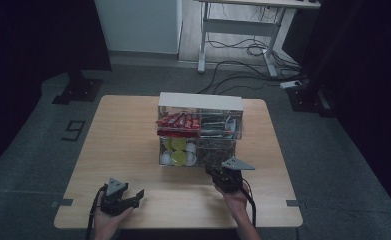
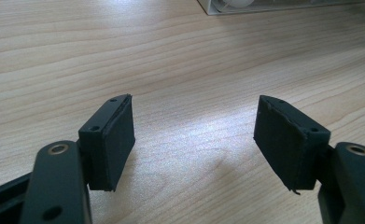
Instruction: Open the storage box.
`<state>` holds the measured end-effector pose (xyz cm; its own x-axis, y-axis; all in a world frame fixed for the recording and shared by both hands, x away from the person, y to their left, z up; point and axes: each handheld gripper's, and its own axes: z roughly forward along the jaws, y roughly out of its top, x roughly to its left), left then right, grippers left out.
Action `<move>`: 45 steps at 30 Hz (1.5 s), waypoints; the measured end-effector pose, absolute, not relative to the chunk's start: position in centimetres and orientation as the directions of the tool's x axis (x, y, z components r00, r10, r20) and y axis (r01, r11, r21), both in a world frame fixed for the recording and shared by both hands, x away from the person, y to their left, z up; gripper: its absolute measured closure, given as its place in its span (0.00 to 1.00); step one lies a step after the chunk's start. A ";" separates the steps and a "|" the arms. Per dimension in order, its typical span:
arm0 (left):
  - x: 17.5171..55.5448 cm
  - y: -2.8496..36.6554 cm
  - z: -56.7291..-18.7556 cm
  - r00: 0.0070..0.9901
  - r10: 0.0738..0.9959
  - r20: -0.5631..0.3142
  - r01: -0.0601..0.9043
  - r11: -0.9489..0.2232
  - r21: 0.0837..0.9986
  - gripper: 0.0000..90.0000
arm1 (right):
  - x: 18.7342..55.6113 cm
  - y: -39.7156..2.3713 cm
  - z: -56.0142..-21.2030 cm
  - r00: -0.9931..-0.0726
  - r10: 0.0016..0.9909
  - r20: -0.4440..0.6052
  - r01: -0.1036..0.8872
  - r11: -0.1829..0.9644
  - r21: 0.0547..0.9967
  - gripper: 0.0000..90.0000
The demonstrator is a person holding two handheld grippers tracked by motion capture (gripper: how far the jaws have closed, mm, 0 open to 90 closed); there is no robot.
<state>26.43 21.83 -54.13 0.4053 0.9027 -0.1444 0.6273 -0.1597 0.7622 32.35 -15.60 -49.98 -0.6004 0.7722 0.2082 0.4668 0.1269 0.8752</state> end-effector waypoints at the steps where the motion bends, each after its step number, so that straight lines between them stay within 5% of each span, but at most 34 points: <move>1: 26.4 21.8 -54.2 0.405 0.903 -0.144 0.628 -0.159 0.762 0.32 | 32.4 -15.6 -50.2 -0.599 0.773 0.210 0.470 0.128 0.873 0.99; 45: 26.6 21.3 -54.7 0.422 0.897 -0.132 0.639 -0.190 0.746 0.32 | 32.3 -16.1 -51.0 -0.599 0.774 0.205 0.494 0.155 0.855 0.99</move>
<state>26.61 21.33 -54.73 0.4218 0.8970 -0.1322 0.6386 -0.1904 0.7456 32.27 -16.13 -50.98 -0.5985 0.7743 0.2054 0.4945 0.1554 0.8552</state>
